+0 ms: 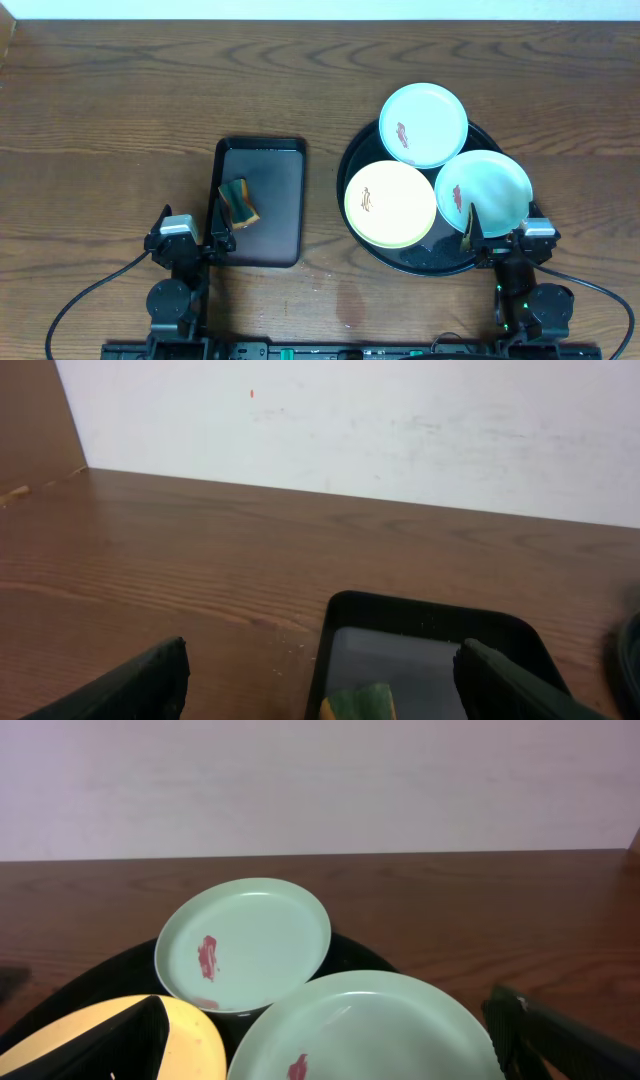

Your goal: Clean dirty plates on tray and stack at the side

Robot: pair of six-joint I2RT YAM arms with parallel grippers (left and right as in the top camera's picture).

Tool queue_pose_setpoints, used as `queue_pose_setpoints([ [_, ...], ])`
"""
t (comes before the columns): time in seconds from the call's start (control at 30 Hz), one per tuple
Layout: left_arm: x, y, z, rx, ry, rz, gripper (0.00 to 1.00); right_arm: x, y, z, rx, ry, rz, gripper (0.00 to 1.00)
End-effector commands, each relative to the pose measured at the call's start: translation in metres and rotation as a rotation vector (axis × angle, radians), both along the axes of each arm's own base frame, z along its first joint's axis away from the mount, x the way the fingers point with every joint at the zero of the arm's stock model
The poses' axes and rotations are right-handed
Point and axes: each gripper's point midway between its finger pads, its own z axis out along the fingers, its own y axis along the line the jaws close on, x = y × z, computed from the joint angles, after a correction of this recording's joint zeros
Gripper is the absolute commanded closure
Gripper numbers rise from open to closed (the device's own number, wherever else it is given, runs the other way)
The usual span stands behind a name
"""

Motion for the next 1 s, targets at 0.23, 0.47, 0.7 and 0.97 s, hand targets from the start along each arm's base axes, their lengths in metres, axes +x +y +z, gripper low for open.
queue_pose_setpoints([
  [0.23, -0.001, 0.007, -0.007, -0.007, 0.015, 0.042, 0.15, 0.0, -0.001, -0.001, -0.015, 0.001, -0.006, 0.01],
  [0.47, -0.019, -0.097, 0.033, -0.553, -0.029, -0.557, 0.15, 0.0, -0.001, -0.001, -0.015, 0.001, -0.006, 0.01],
  [0.7, -0.061, -0.112, 0.14, -0.422, -0.426, -0.783, 0.15, 0.0, -0.001, -0.001, -0.015, 0.001, -0.006, 0.01],
  [0.97, -0.04, -0.094, 0.173, -0.296, -0.186, -0.574, 0.14, 0.0, -0.001, -0.001, -0.015, 0.001, -0.006, 0.01],
])
